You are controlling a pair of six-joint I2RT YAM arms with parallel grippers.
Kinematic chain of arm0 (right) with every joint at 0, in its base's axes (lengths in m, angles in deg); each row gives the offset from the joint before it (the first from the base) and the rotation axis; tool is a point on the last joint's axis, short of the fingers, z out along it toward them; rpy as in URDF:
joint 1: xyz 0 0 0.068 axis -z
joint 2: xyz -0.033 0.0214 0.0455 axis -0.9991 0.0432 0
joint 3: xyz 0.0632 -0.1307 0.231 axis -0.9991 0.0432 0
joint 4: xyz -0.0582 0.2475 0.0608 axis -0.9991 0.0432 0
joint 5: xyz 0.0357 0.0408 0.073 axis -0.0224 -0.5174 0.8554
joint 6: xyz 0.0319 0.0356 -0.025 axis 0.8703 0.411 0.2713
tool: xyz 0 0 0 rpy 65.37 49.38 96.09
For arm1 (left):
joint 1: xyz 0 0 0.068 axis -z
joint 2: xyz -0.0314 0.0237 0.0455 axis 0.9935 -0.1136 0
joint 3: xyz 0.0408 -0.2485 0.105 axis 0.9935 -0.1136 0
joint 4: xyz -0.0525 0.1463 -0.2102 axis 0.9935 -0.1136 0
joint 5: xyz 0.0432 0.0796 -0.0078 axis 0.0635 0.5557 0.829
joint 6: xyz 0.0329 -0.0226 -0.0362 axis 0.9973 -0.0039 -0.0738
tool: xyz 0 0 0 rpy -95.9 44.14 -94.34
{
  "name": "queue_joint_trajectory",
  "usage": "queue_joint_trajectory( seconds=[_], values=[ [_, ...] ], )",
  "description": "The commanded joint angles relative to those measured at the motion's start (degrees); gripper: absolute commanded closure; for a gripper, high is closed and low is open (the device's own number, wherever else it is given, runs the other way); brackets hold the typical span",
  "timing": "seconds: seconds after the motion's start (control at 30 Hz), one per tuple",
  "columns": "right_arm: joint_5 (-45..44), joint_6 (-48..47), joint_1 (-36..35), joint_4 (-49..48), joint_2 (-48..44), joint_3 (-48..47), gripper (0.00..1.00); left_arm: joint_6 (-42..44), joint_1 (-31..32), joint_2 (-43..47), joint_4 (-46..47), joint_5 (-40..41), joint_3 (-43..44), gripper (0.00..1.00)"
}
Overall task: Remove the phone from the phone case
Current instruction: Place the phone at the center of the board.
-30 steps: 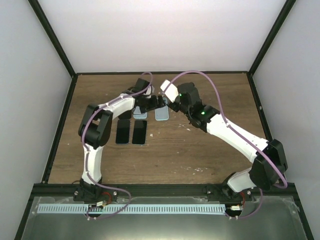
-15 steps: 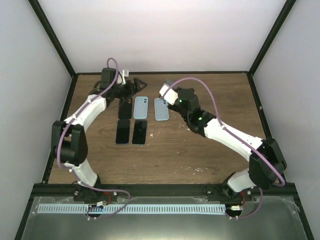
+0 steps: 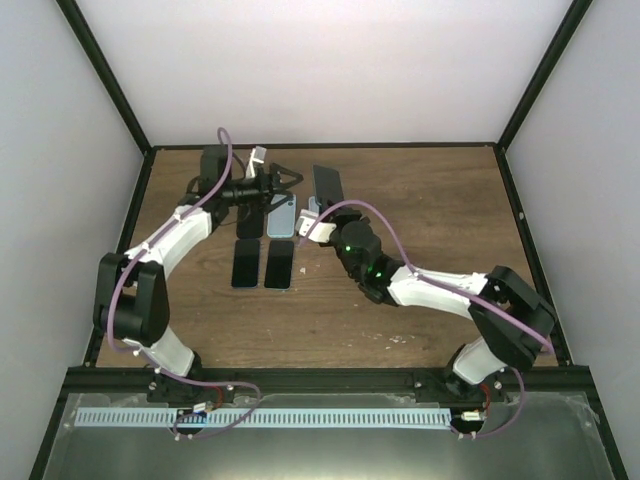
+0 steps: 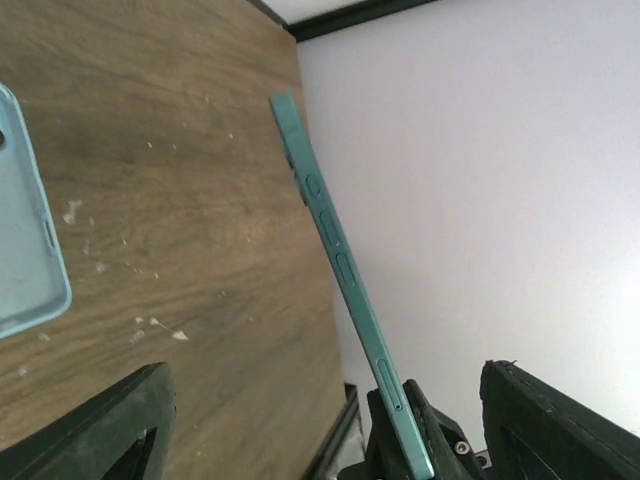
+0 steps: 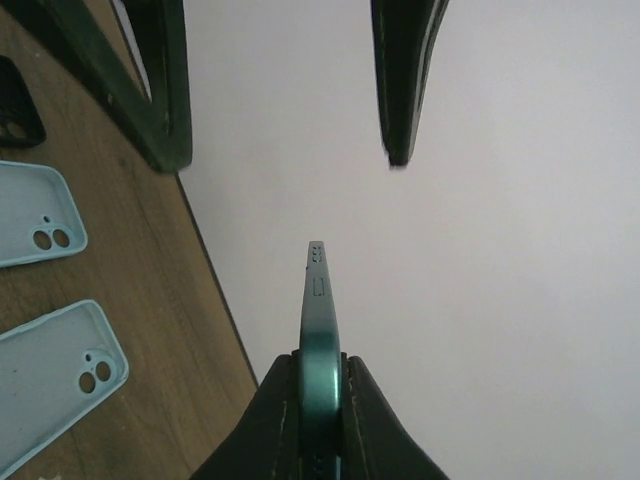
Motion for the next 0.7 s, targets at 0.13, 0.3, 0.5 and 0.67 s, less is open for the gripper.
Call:
queue_joint_trajectory(
  seconds=[0.13, 0.3, 0.5, 0.67],
  values=[
    [-3.5, -7.7, -3.4, -16.8, 1.5, 2.6, 0.99, -3.5, 4.5, 0.6, 4.9, -1.8, -2.6, 0.22],
    [-4.2, -9.3, -5.5, -19.5, 2.1, 4.7, 0.99, -4.2, 6.0, -0.4, 5.1, -1.2, -2.5, 0.34],
    [-5.6, -10.9, -7.4, -22.8, 3.0, 6.7, 0.99, -4.5, 6.7, -1.3, 5.2, -0.7, -2.8, 0.58],
    [-6.0, -13.1, -8.6, -25.5, 3.3, 8.0, 0.97, -4.1, 6.9, -1.6, 3.8, 1.5, -3.3, 0.77]
  ],
)
